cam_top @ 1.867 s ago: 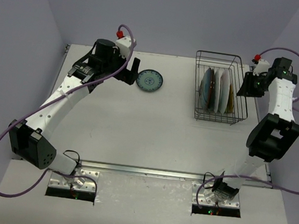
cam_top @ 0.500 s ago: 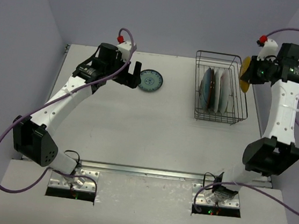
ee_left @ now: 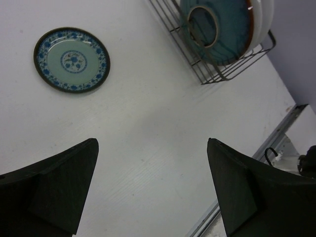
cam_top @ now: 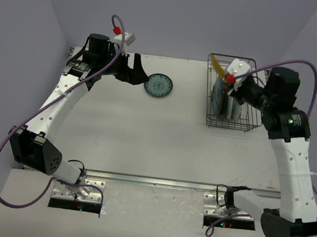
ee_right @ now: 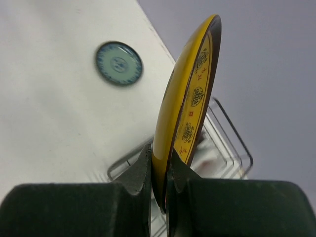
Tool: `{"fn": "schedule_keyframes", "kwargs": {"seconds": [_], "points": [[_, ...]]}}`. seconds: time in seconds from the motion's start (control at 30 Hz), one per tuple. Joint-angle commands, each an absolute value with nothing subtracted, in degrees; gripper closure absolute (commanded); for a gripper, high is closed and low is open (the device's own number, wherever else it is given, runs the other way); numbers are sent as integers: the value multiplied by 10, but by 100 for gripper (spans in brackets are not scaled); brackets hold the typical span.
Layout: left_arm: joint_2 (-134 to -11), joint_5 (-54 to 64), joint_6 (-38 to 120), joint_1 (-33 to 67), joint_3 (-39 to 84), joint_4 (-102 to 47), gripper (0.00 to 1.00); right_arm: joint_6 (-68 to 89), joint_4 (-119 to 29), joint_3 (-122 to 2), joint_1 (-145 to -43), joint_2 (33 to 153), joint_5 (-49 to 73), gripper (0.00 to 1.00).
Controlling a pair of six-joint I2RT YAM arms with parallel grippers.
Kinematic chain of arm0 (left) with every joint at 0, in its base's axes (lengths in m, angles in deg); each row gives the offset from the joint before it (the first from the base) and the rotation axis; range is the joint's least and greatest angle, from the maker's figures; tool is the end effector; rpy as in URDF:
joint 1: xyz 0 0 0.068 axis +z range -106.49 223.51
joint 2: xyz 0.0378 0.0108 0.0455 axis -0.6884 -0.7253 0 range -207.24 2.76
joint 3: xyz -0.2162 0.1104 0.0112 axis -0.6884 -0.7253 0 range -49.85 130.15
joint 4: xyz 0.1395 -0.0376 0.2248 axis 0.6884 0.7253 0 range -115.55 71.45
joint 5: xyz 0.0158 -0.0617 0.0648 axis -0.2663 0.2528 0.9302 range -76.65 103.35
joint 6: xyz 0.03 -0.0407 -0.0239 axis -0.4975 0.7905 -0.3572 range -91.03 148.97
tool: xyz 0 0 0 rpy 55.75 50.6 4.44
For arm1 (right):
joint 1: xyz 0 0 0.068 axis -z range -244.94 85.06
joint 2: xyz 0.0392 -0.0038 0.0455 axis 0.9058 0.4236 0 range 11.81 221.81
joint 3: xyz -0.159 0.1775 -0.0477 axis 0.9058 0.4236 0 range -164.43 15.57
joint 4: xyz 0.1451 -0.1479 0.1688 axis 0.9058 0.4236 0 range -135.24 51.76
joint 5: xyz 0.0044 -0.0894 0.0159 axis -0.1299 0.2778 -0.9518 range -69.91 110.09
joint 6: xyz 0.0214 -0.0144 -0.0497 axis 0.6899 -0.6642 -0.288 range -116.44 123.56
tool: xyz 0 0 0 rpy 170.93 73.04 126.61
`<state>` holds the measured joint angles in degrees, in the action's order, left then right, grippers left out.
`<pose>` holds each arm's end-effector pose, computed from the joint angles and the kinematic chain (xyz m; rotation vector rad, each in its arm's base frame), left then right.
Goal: Unload the plates from the dish rack
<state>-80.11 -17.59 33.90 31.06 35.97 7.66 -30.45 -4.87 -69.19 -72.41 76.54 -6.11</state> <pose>0.3192 -0.0907 0.3636 0.4653 2.0502 -0.7480 0.2336 0.0478 0.4289 -0.9432 1.6376 0.1246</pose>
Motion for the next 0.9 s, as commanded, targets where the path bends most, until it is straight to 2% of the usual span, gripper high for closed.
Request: {"fn": "schedule_keyframes", "kwargs": {"seconds": [0.0, 0.13, 0.23, 0.33, 0.53, 0.6, 0.8, 0.87], "points": [[-797, -312, 350, 321, 416, 85, 11, -494, -146, -597, -843, 706, 14, 100], [-812, -356, 346, 321, 443, 120, 15, -677, -224, -470, -979, 655, 97, 100], [-822, -350, 331, 320, 450, 140, 19, -795, -325, -329, -1051, 621, 165, 100], [-837, -339, 307, 316, 444, 168, 25, -898, -418, -240, -1090, 596, 190, 100], [-857, -307, 262, 285, 421, 192, 33, -957, -524, -184, -1127, 616, 228, 100], [-867, -281, 252, 263, 410, 201, 37, -947, -535, -189, -1138, 626, 241, 100], [-898, -302, 236, 247, 398, 213, 48, -939, -548, -190, -1151, 641, 249, 100], [-901, -308, 233, 245, 396, 214, 48, -941, -554, -186, -1154, 643, 251, 100]]}}
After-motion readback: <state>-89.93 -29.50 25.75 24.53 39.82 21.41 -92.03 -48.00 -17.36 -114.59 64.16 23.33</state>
